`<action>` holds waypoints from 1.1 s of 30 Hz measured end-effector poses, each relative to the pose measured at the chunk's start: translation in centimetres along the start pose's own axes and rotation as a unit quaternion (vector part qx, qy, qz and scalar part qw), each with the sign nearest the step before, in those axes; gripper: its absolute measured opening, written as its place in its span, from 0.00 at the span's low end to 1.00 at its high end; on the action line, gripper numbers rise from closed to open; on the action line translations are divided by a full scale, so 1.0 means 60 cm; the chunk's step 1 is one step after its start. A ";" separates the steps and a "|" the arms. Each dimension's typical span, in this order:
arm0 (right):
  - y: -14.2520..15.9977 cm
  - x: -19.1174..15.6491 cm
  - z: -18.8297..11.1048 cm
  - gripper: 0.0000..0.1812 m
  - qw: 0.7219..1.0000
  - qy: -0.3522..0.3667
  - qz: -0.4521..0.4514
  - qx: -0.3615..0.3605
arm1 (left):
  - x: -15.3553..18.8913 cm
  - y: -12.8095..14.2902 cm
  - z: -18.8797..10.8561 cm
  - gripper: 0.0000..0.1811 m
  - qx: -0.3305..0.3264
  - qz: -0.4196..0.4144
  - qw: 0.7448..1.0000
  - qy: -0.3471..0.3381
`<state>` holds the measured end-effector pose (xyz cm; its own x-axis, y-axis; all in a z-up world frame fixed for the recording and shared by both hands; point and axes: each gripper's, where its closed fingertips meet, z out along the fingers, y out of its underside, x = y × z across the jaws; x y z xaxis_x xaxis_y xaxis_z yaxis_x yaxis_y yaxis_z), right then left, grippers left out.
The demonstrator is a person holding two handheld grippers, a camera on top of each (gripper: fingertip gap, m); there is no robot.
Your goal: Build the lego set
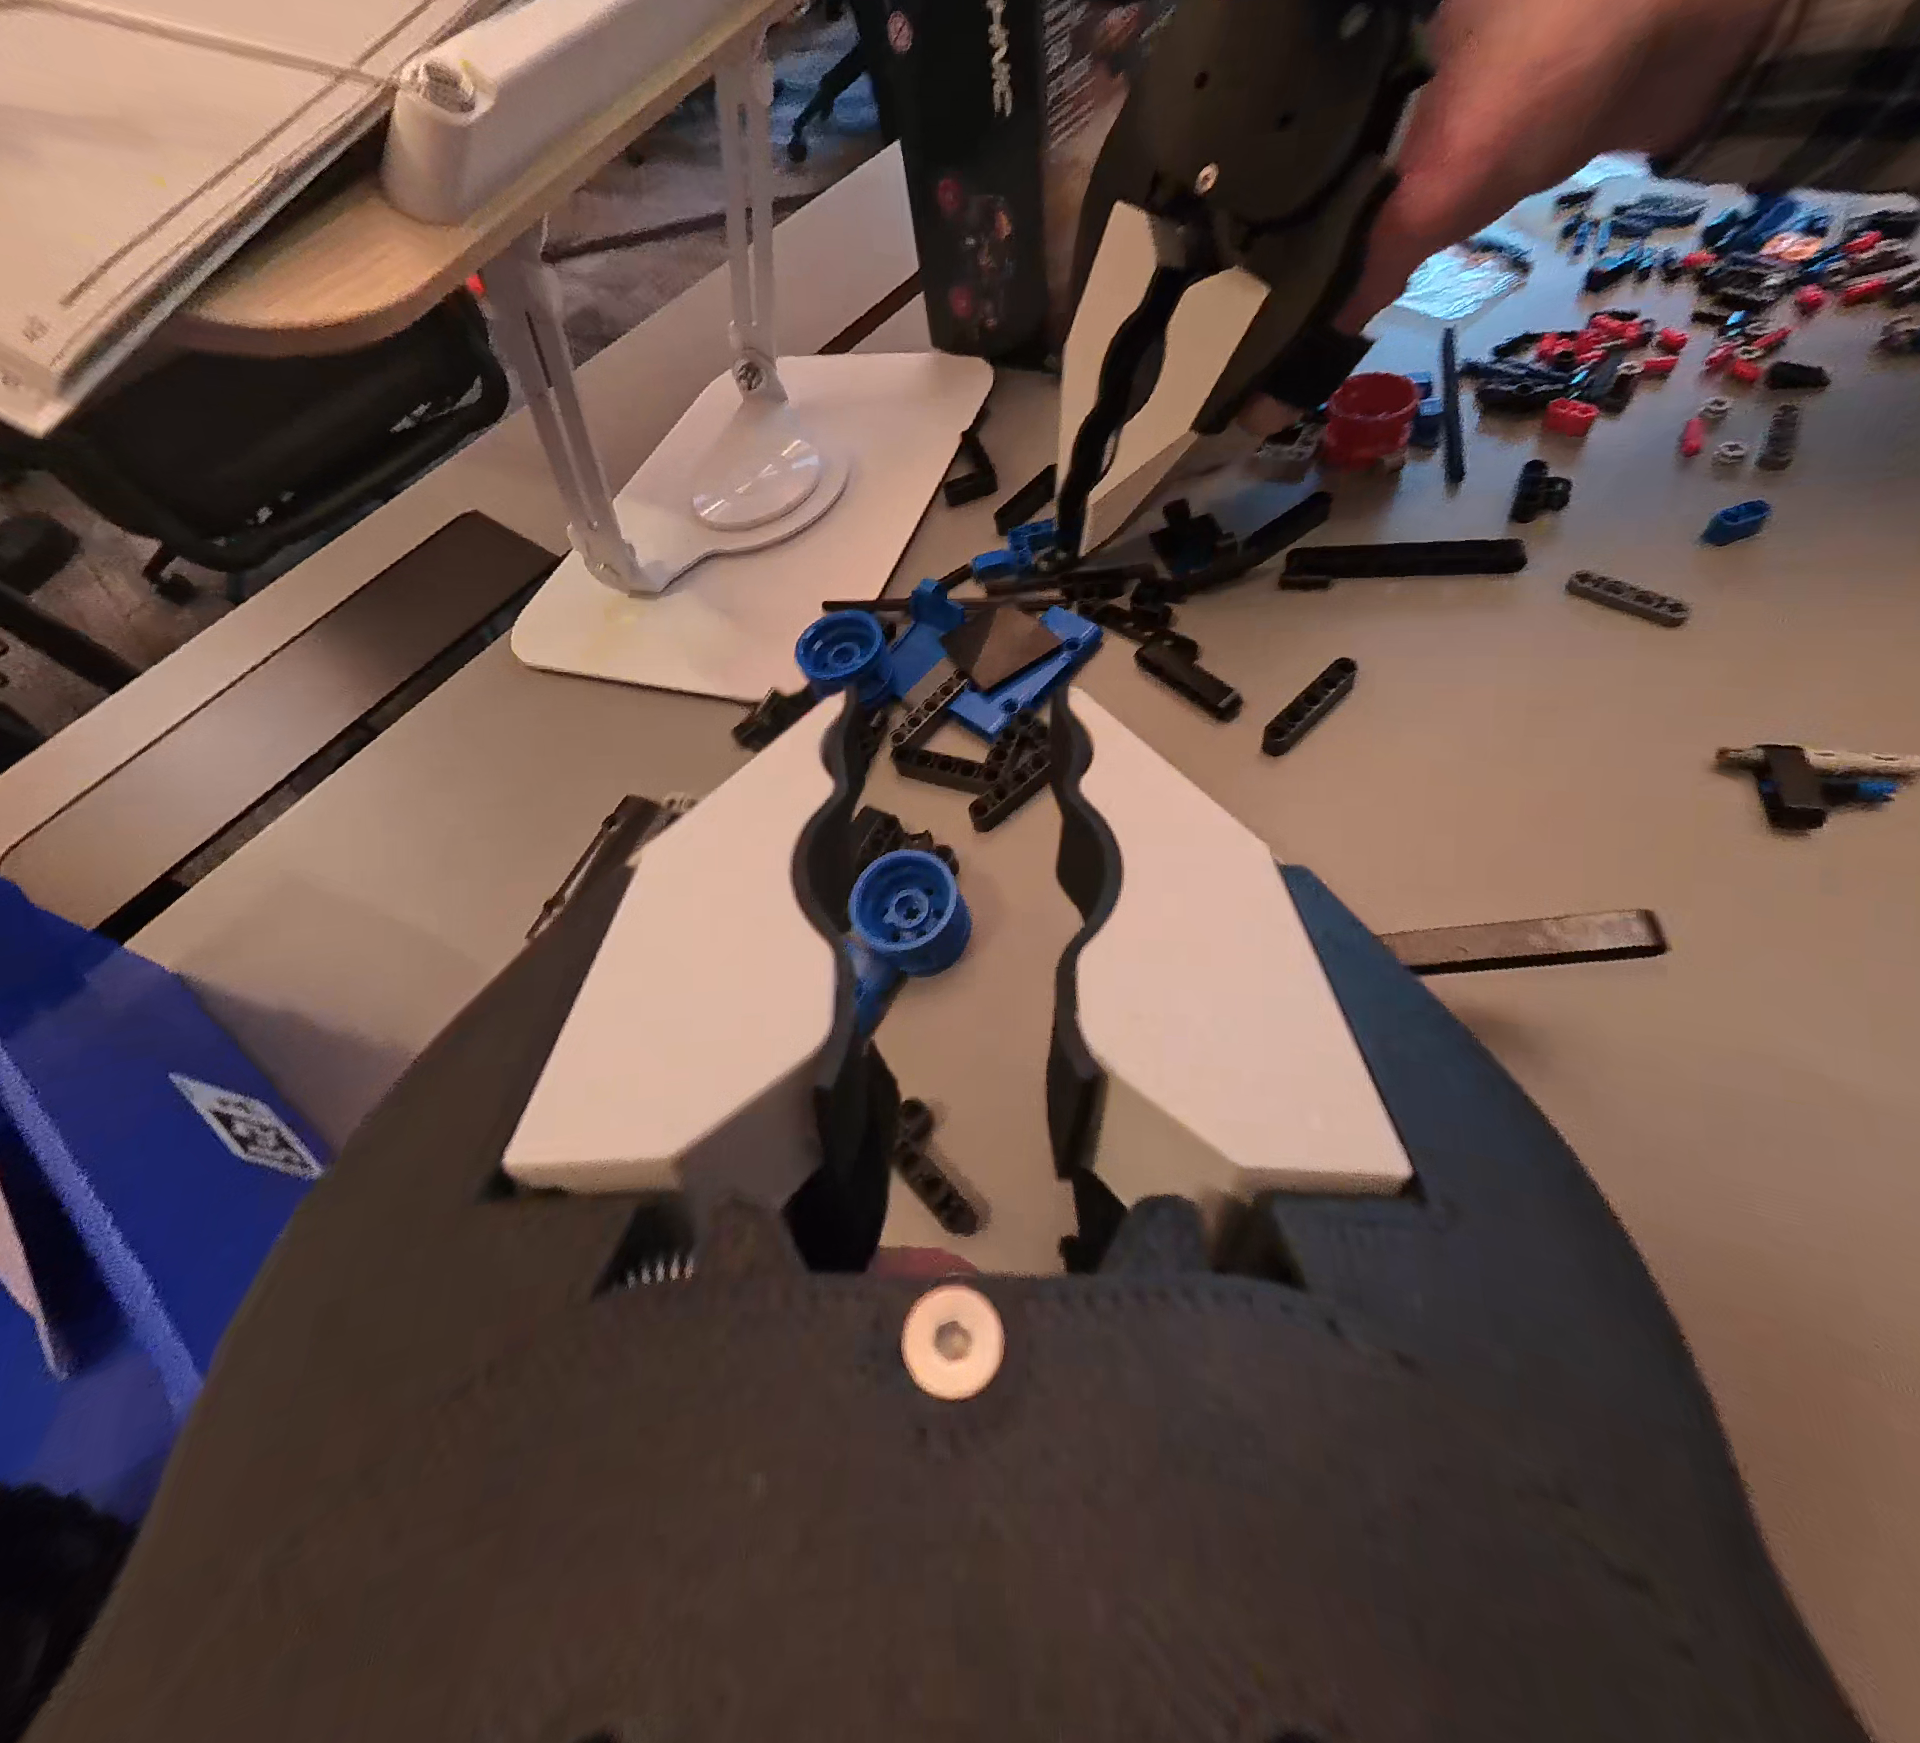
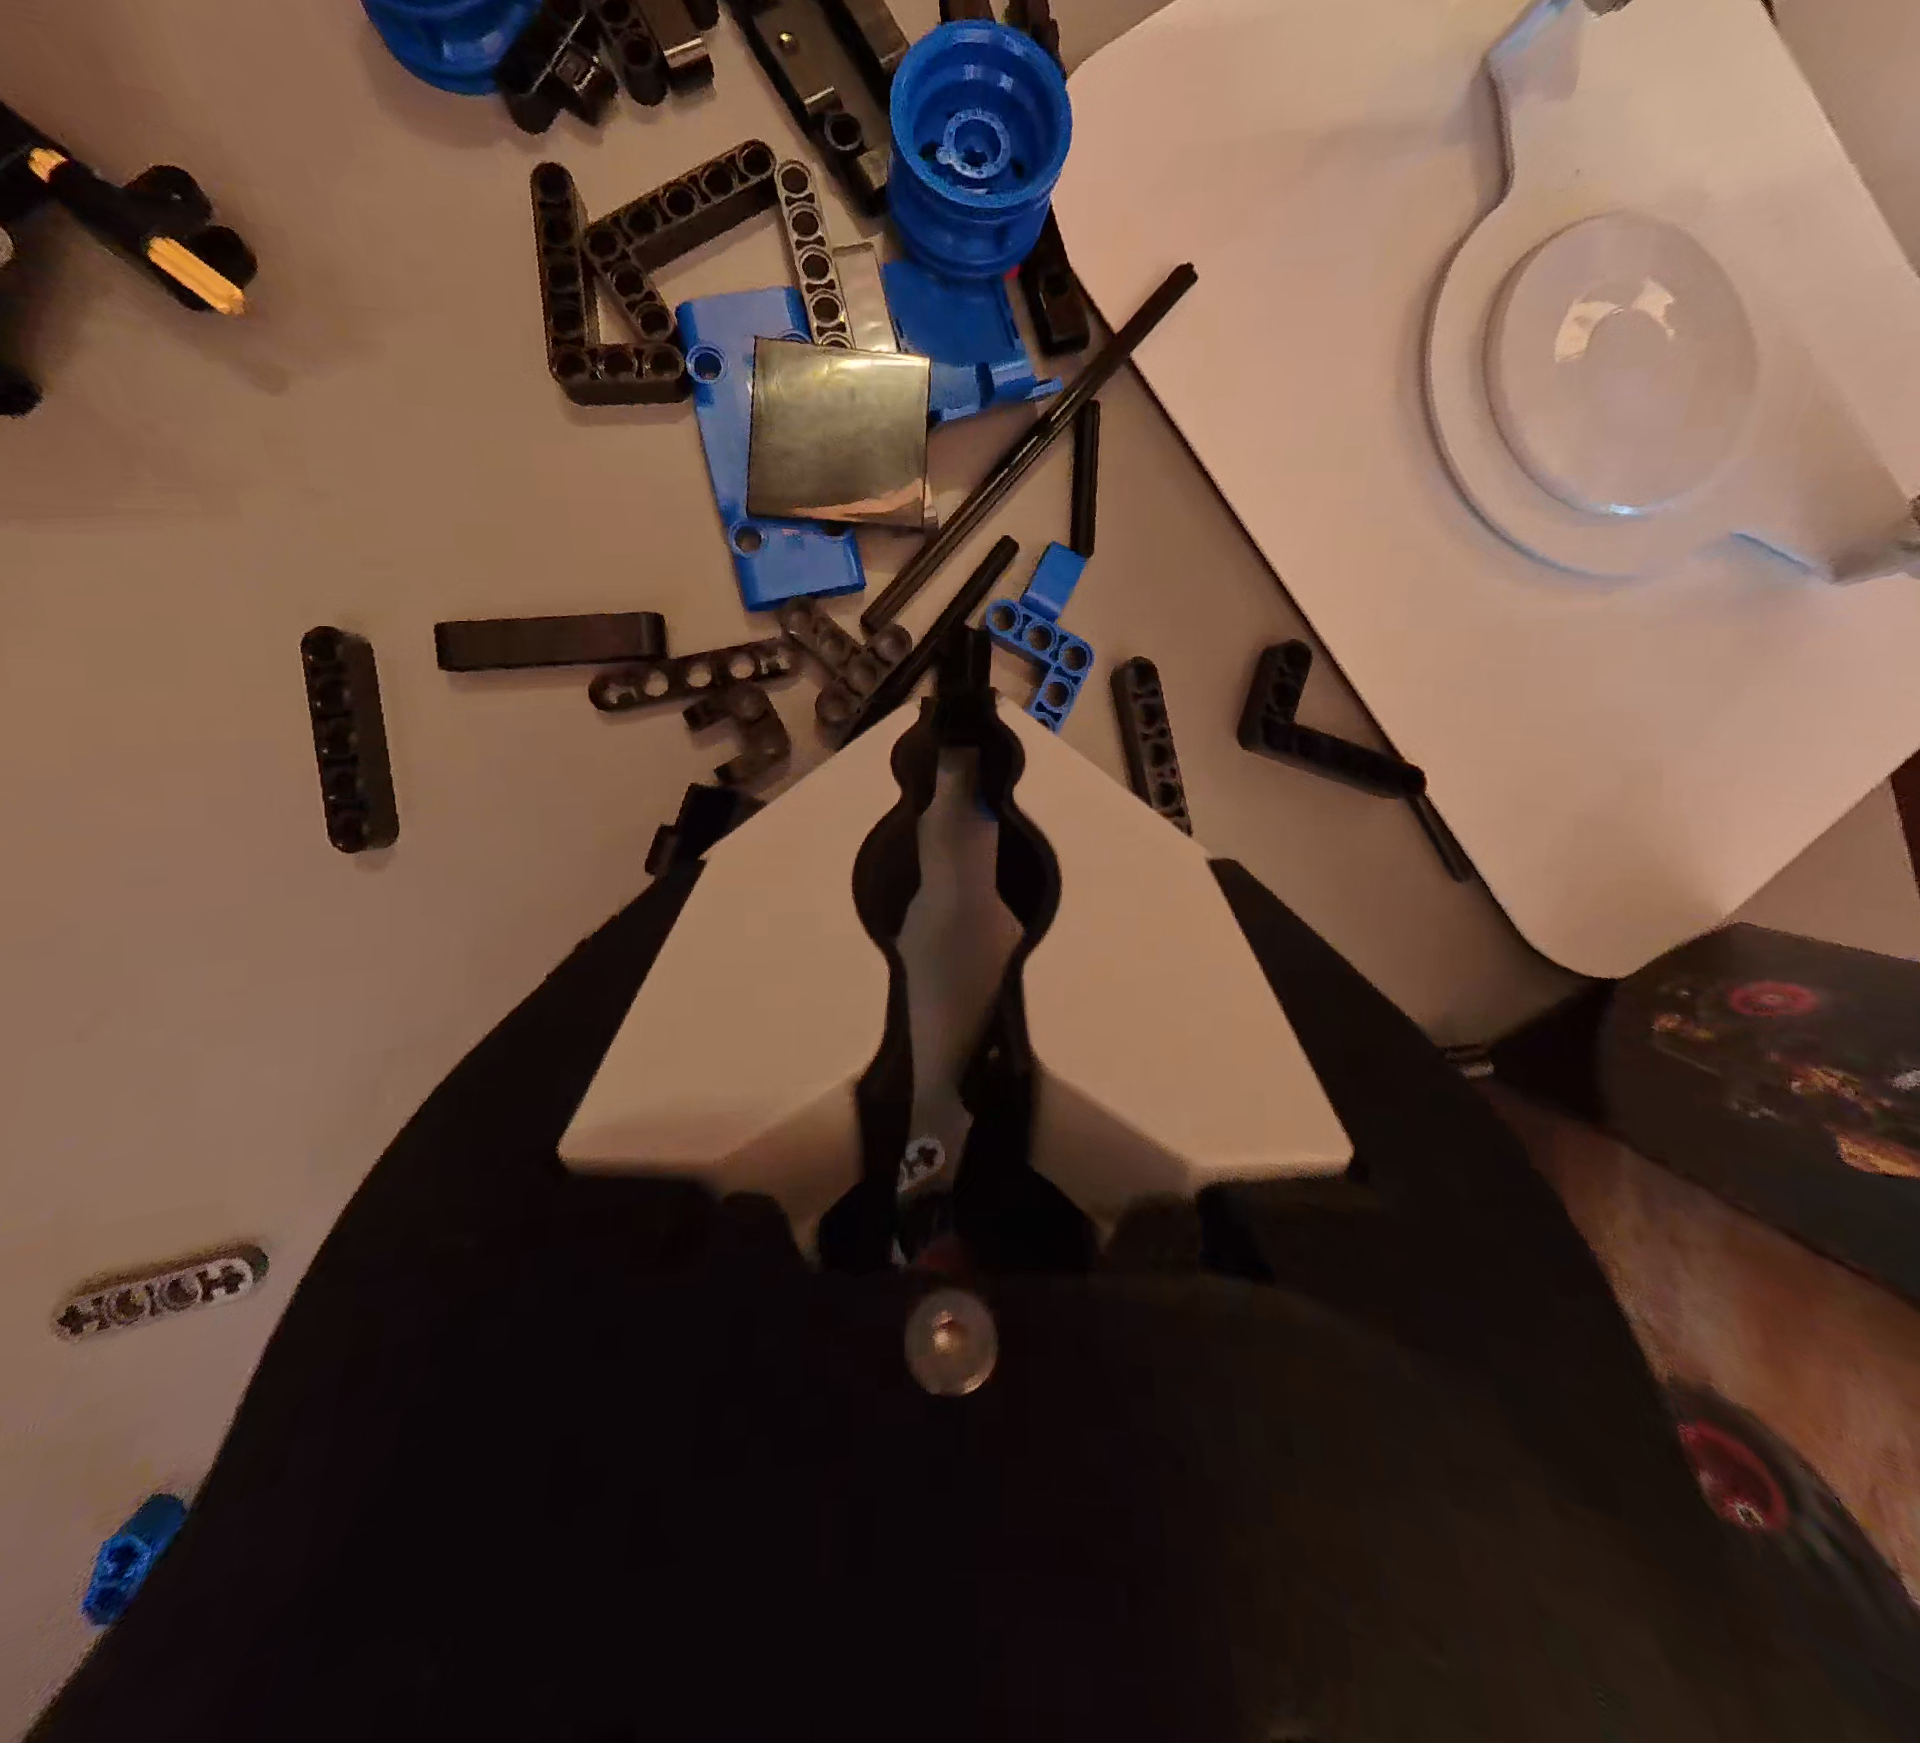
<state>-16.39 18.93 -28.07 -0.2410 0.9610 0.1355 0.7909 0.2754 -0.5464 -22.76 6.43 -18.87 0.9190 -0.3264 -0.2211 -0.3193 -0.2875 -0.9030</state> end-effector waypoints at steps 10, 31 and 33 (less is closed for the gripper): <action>-0.003 -0.003 -0.028 0.00 1.000 -0.004 -0.001 0.030 | 0.122 -0.049 0.000 0.19 0.018 0.102 0.989 0.109; 0.031 -0.048 -0.028 0.10 0.995 -0.073 -0.056 -0.030 | 0.197 -0.025 0.016 0.19 -0.022 0.171 0.970 0.173; 0.037 -0.048 -0.024 0.09 0.995 -0.073 -0.061 -0.040 | 0.200 -0.024 0.014 0.19 -0.022 0.173 0.969 0.175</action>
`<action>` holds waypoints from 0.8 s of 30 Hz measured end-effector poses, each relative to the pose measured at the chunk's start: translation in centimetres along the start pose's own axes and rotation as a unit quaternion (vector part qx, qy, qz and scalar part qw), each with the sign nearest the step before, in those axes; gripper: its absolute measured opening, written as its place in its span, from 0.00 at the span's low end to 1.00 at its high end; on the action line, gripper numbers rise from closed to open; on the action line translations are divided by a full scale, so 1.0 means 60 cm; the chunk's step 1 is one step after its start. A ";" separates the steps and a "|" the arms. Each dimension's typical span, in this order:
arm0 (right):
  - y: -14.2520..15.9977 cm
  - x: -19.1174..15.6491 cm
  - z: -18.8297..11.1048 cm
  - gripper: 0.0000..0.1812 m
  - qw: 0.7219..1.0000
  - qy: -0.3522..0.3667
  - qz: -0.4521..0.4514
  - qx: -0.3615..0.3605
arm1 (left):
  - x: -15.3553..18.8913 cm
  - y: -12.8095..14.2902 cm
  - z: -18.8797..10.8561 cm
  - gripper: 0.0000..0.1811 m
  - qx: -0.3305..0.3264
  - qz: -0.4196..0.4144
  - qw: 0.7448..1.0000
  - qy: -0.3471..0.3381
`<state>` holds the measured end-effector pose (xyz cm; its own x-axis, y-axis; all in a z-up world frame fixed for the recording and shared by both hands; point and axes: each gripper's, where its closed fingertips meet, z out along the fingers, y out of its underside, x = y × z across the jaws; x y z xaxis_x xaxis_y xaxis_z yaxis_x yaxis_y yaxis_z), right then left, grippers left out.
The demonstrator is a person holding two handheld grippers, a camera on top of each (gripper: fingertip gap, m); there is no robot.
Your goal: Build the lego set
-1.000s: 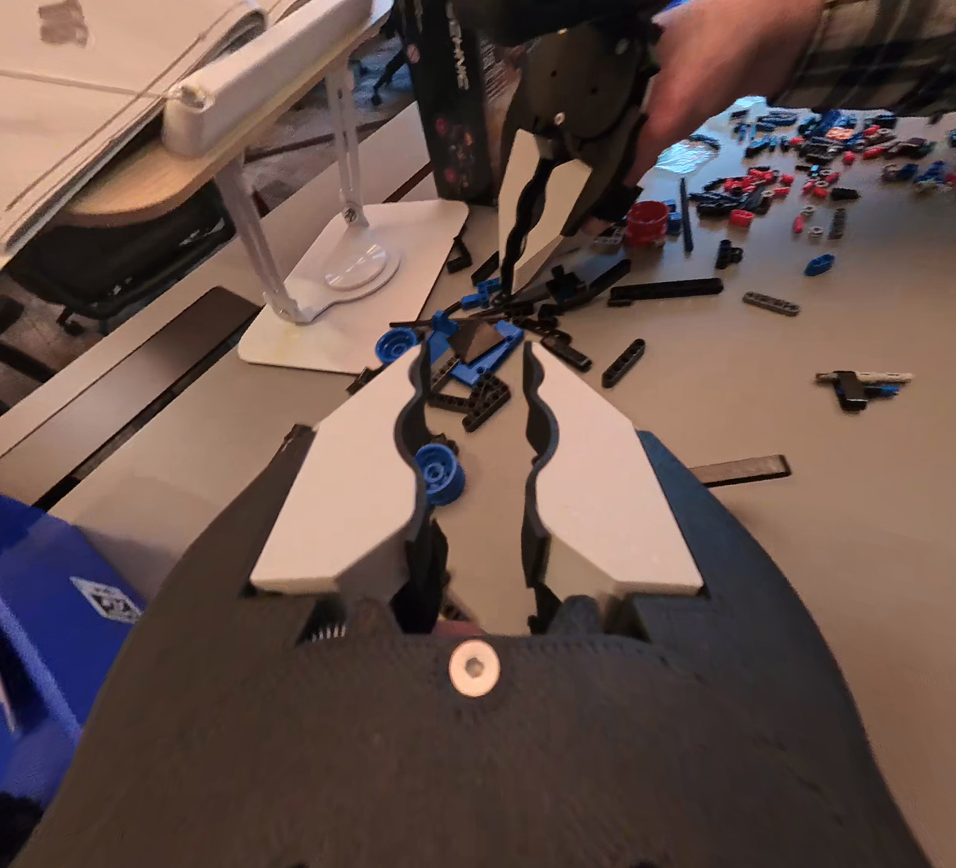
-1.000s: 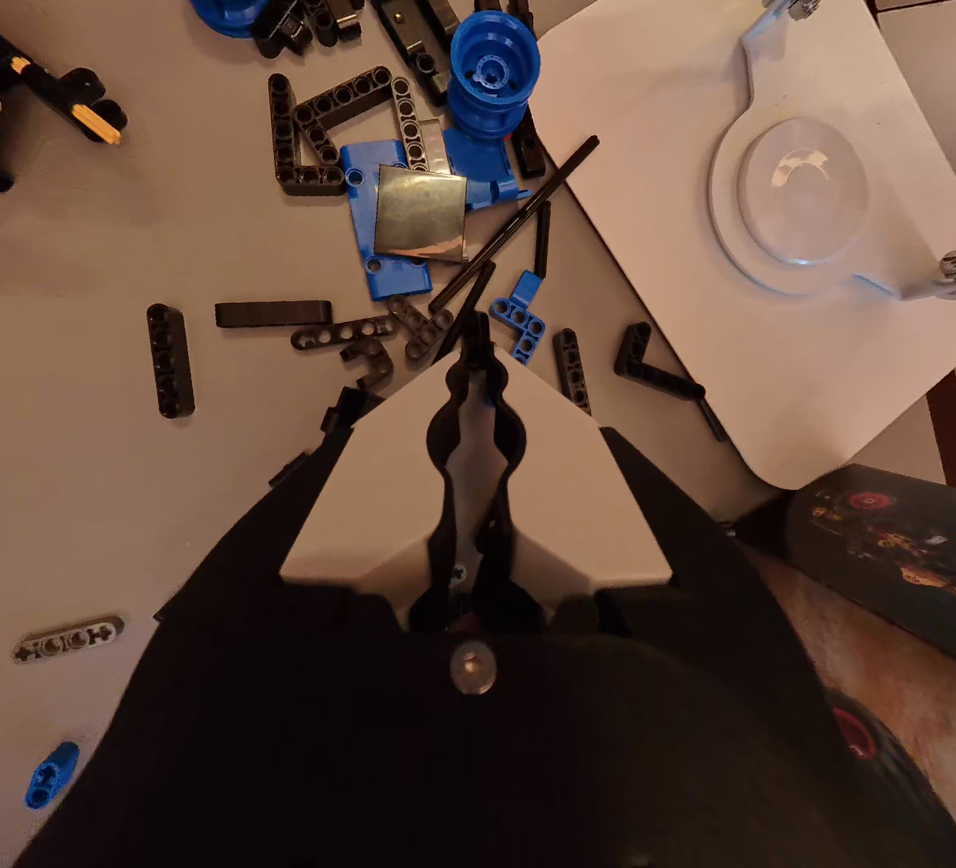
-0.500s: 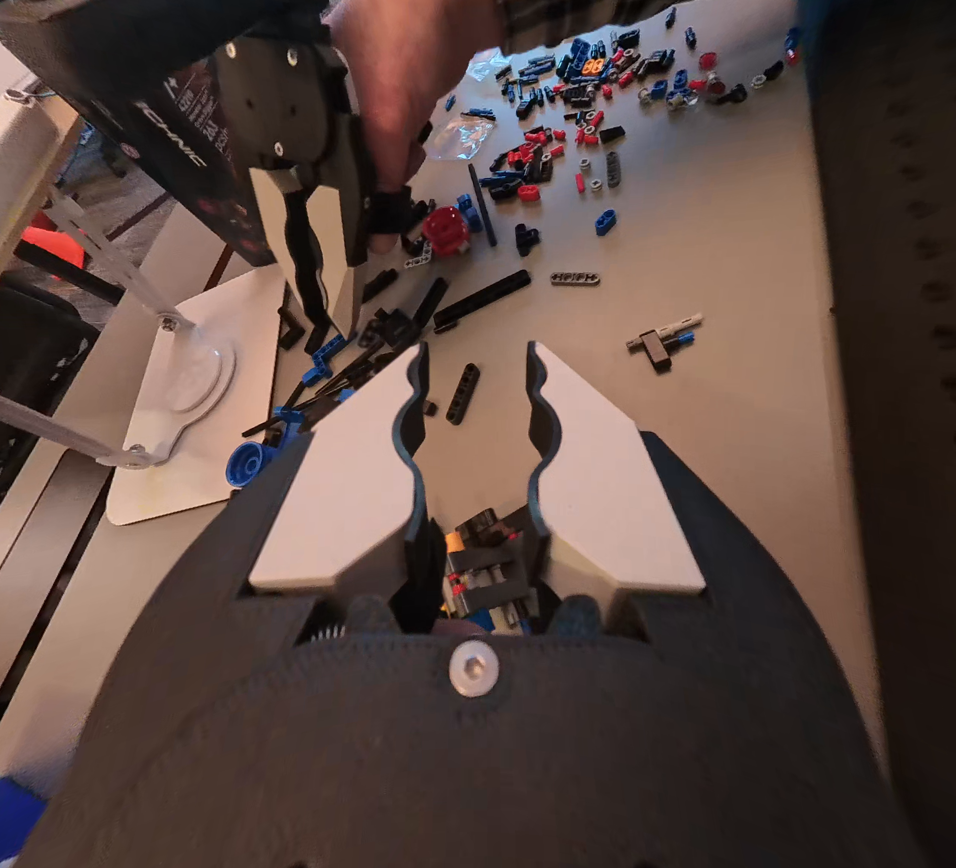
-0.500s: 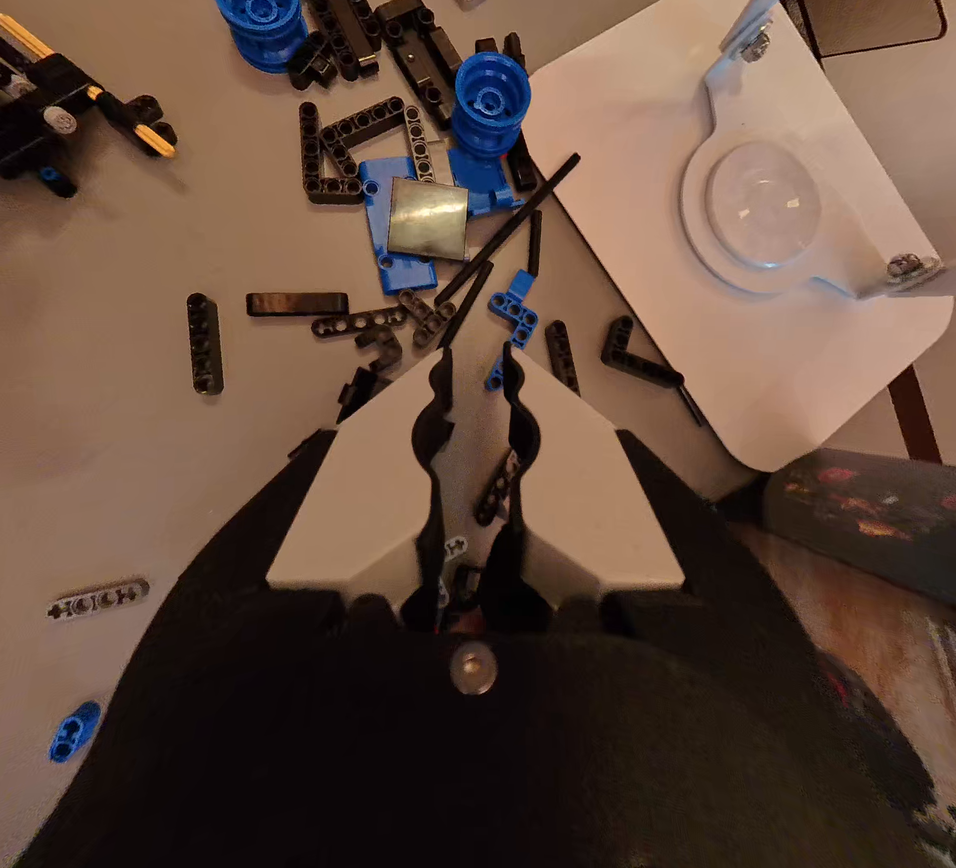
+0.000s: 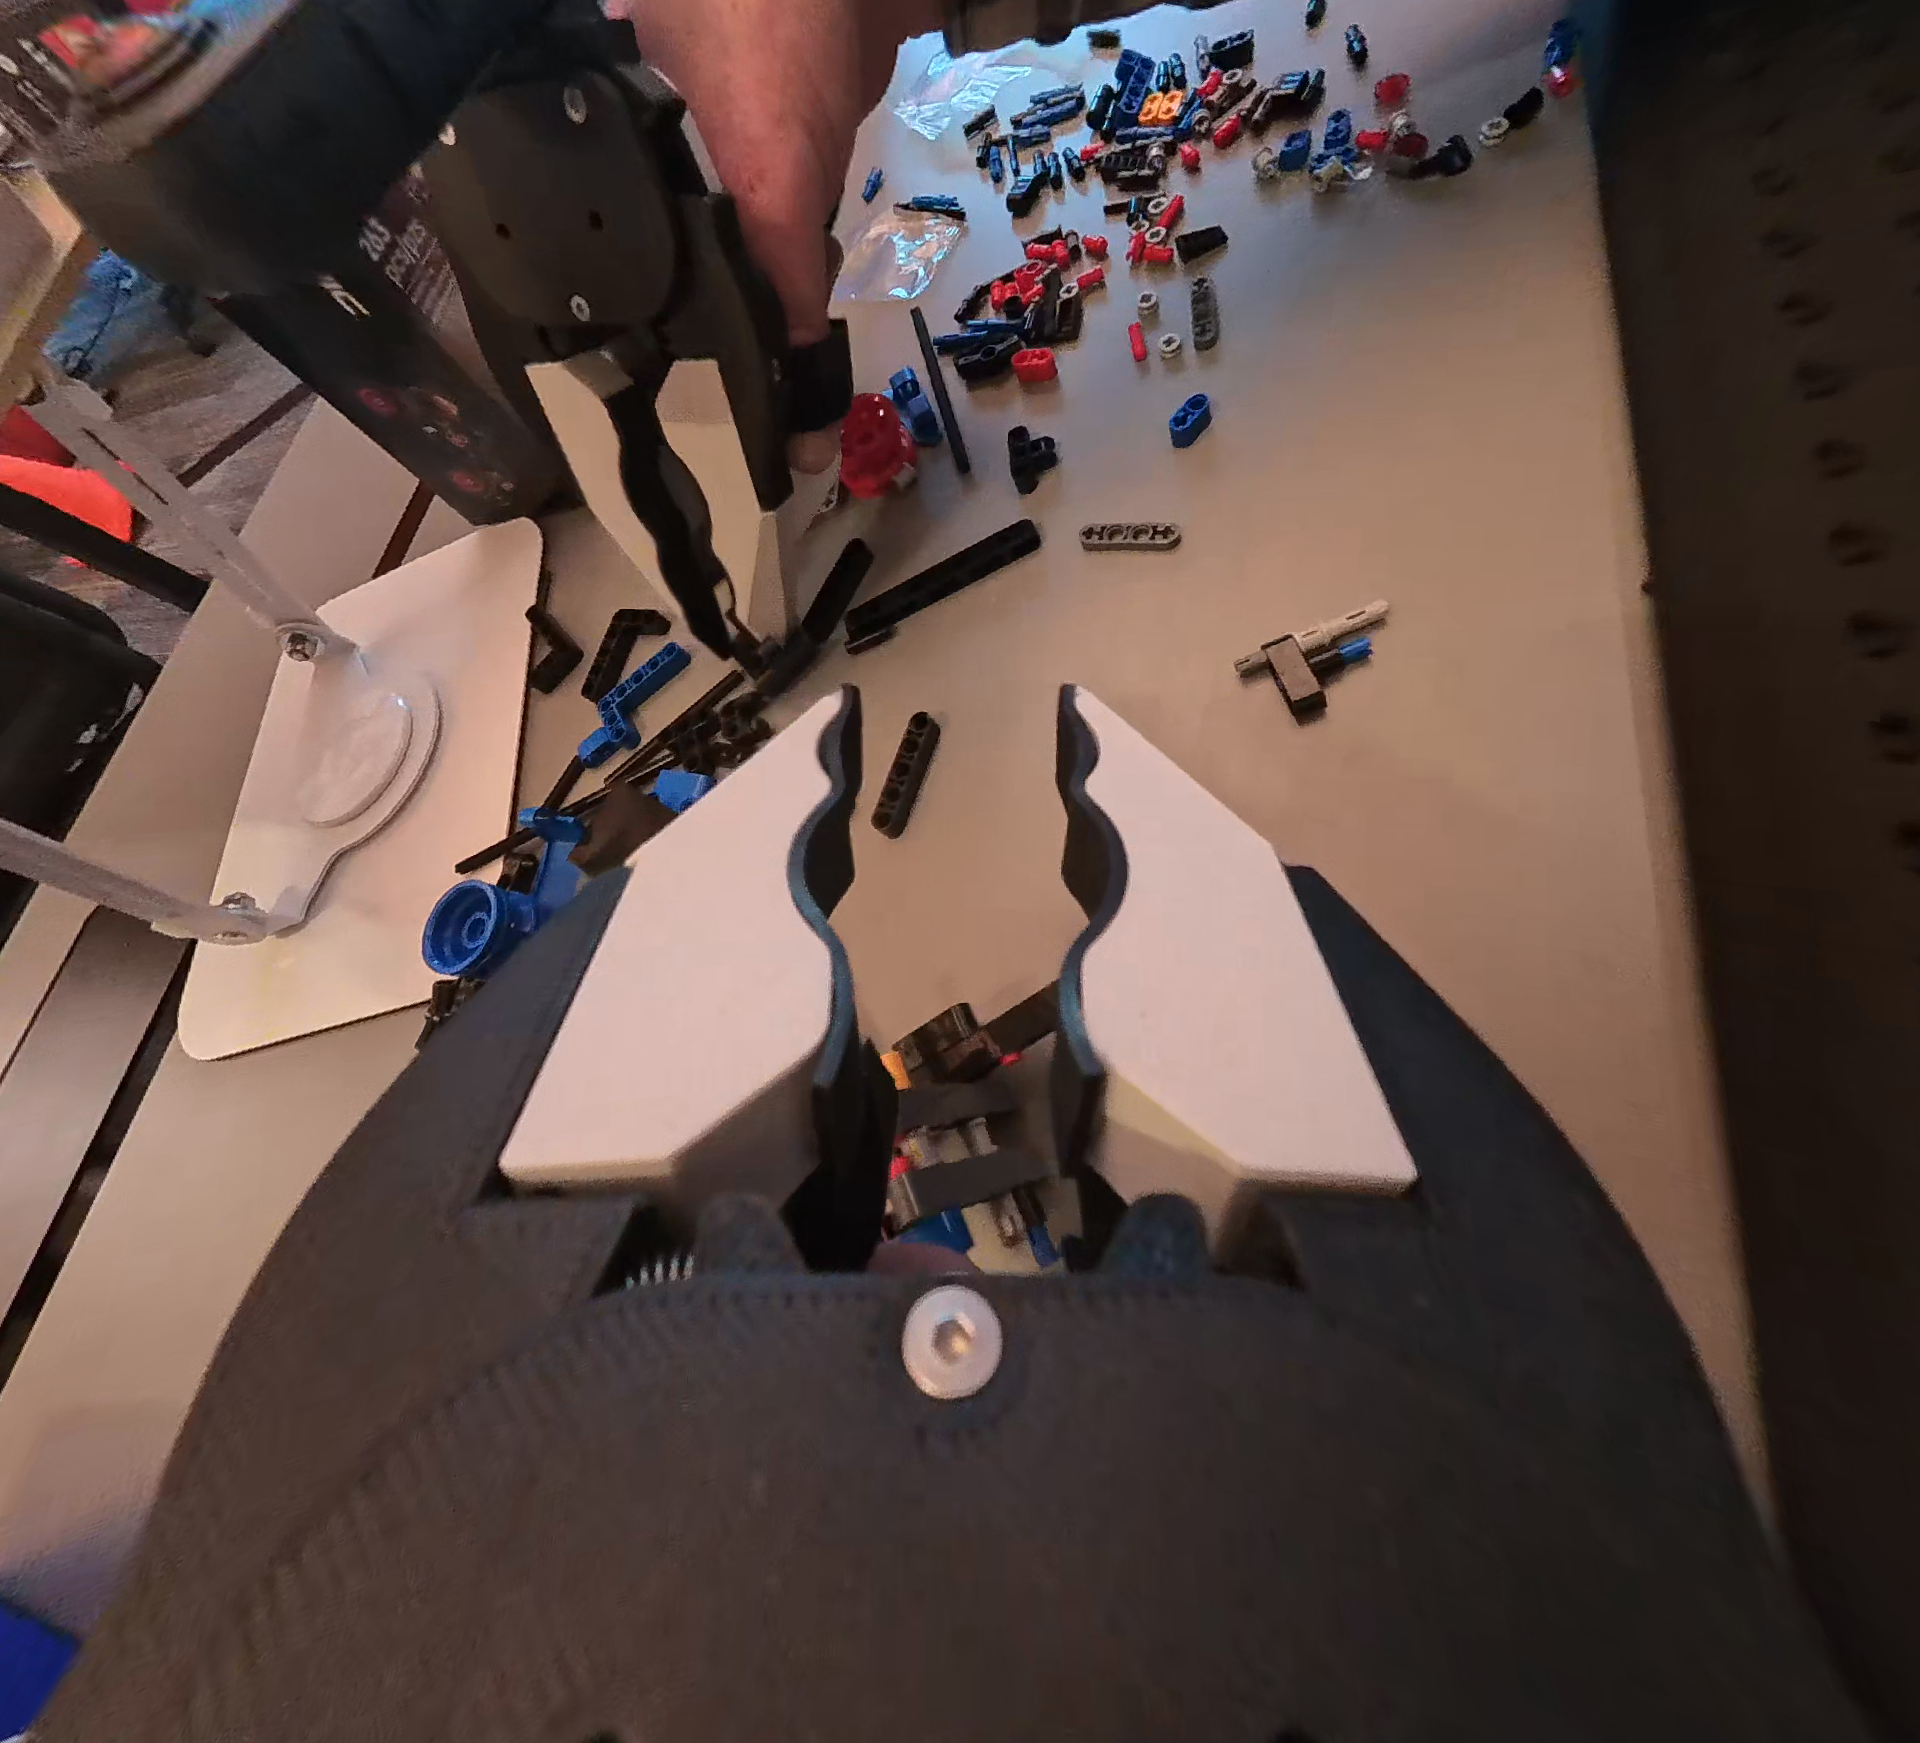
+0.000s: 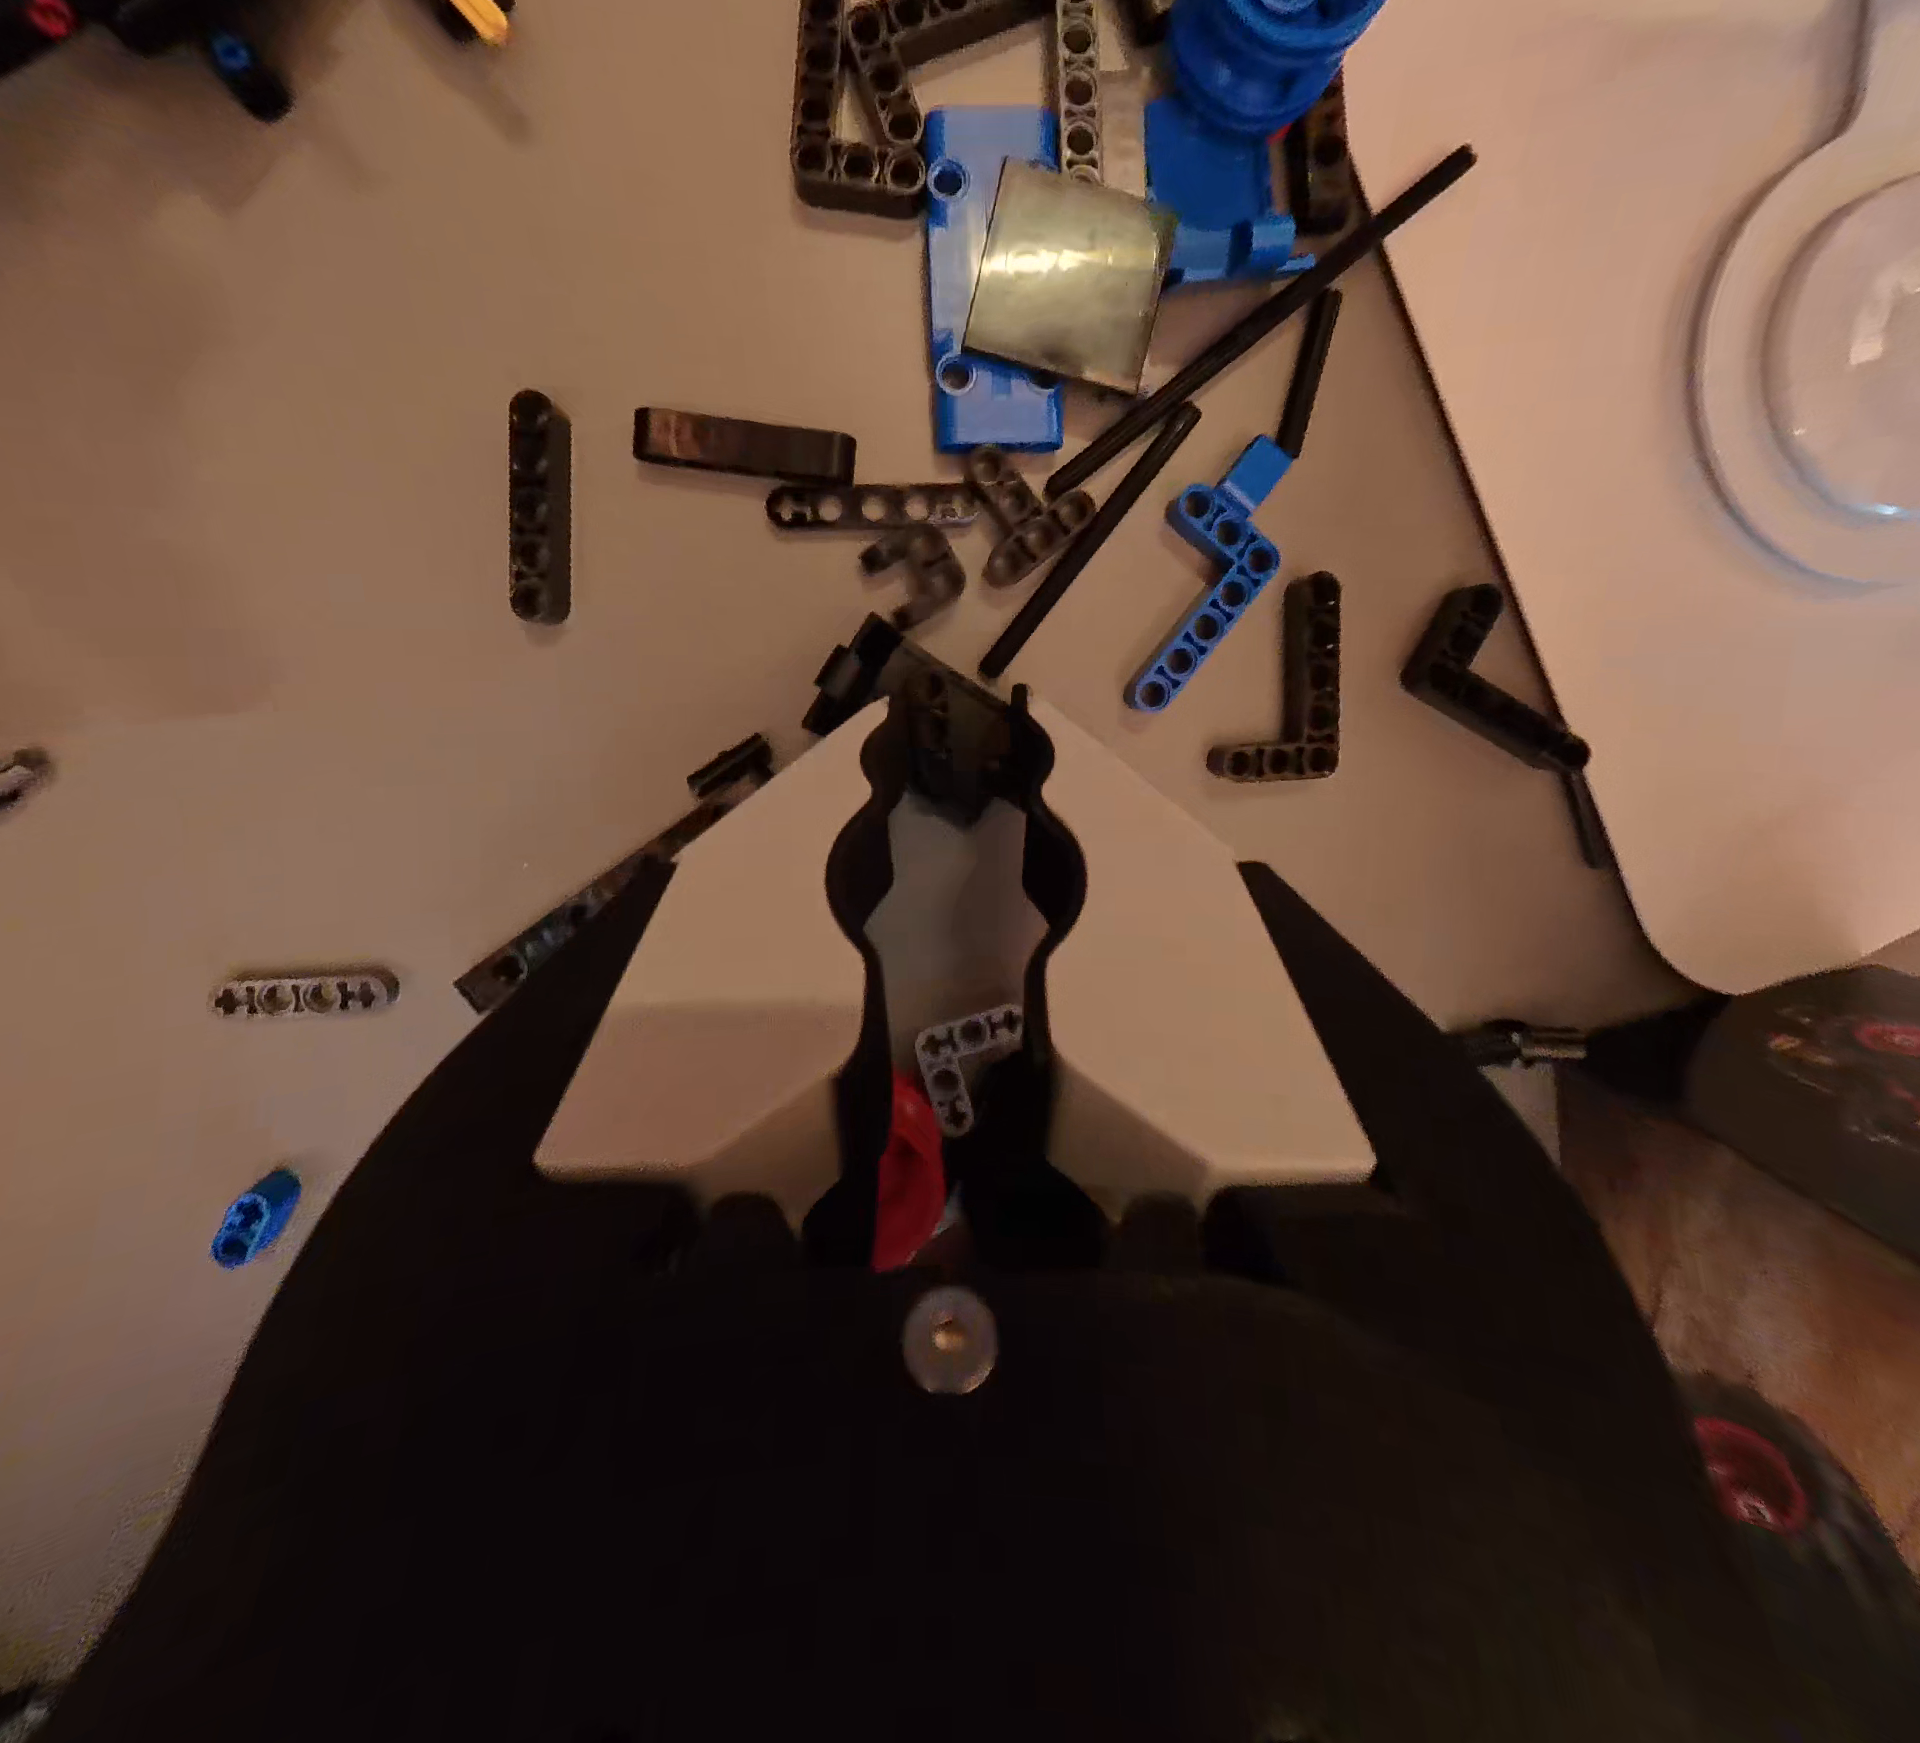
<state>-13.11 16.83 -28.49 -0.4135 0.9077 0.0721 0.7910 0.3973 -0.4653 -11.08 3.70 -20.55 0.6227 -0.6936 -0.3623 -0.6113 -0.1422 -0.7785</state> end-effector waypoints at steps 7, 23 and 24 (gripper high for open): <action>-0.008 0.005 -0.018 0.02 0.999 0.023 0.002 0.034 | 0.003 -0.001 0.000 0.19 0.004 -0.003 1.000 0.004; 0.017 -0.152 -0.149 0.02 0.992 0.046 0.036 0.116 | 0.074 0.011 0.042 0.20 -0.122 0.132 0.975 0.129; 0.024 -0.169 -0.148 0.02 0.991 0.038 0.043 0.117 | 0.079 0.015 0.045 0.20 -0.132 0.141 0.971 0.141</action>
